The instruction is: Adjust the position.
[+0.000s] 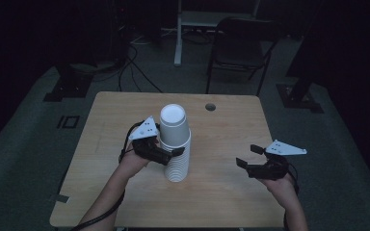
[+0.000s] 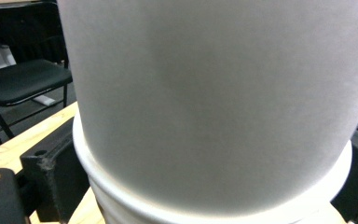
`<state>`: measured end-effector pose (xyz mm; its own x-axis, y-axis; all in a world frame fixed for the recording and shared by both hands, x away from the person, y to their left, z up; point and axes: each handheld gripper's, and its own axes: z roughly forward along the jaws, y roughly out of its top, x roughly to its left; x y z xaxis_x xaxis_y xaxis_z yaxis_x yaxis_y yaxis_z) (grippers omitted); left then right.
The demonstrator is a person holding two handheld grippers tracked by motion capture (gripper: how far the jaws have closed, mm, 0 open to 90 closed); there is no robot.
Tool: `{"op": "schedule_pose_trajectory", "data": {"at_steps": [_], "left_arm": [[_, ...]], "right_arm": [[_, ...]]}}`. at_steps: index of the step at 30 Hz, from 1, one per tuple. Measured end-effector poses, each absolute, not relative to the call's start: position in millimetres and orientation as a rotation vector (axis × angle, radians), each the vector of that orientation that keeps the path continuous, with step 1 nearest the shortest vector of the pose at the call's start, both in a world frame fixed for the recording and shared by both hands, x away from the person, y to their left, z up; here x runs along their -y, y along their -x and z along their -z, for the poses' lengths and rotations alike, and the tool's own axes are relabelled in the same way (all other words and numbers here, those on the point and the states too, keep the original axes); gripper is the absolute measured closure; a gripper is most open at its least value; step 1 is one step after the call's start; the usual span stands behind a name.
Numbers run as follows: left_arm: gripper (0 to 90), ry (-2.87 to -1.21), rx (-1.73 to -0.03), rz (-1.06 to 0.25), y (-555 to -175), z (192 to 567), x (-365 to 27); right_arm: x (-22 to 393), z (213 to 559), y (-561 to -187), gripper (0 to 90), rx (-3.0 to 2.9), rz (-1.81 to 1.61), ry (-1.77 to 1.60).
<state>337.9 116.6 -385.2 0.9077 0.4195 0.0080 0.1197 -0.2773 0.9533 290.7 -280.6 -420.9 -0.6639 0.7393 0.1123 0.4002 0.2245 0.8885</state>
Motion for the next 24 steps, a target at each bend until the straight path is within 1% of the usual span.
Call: {"op": "schedule_pose_trajectory", "data": {"at_steps": [24], "left_arm": [[5.0,-1.838,-0.403,-0.302,-337.6,386.1,-116.8]], "right_arm": [[243.1,367.8,-292.4,17.0,-2.208,-1.591,-0.806]]}}
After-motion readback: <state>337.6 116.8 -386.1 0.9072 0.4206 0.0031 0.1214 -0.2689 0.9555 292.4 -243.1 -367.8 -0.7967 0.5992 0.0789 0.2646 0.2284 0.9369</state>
